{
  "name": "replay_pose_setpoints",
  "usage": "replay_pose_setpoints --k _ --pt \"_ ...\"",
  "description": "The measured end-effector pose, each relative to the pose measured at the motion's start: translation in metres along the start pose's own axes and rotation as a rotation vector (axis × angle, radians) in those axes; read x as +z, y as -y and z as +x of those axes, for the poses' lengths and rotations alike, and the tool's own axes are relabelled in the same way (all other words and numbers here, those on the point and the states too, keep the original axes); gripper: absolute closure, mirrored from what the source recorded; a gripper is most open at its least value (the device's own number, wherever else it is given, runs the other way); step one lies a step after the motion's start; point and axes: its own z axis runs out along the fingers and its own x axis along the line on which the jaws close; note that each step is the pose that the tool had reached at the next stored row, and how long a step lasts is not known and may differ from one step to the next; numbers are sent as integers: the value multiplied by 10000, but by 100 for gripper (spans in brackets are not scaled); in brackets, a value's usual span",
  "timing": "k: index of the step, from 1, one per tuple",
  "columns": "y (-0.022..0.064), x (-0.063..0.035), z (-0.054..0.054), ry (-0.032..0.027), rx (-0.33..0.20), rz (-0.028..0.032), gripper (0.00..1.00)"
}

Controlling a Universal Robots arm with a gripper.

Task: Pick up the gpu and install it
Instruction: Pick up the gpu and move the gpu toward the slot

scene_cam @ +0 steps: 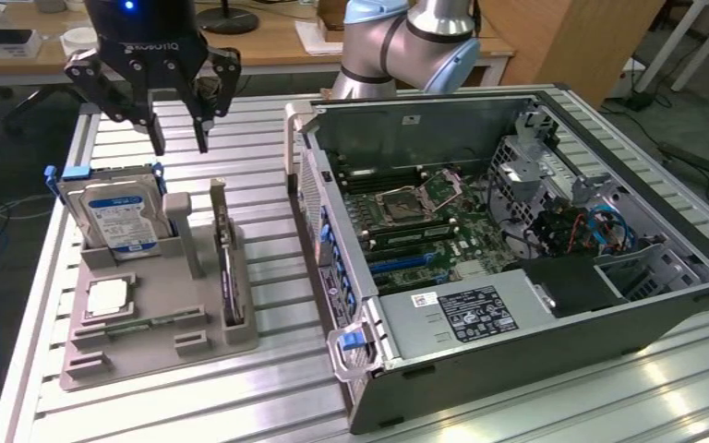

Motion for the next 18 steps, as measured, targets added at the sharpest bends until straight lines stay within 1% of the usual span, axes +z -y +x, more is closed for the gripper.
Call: replay_pose_setpoints --k 4,5,9,12,14,16,18 --pt "1 7 3 -24 -451 -11 53" --pt "2 9 3 -41 -537 -10 53" --pt "22 14 -11 -59 -629 -10 53" --pt "41 18 -46 -110 -629 -7 53" --pt "54 24 -93 -186 -624 -5 53" --pt "79 33 -120 -239 -622 -9 53" --pt "88 54 -123 -248 -621 -7 53"
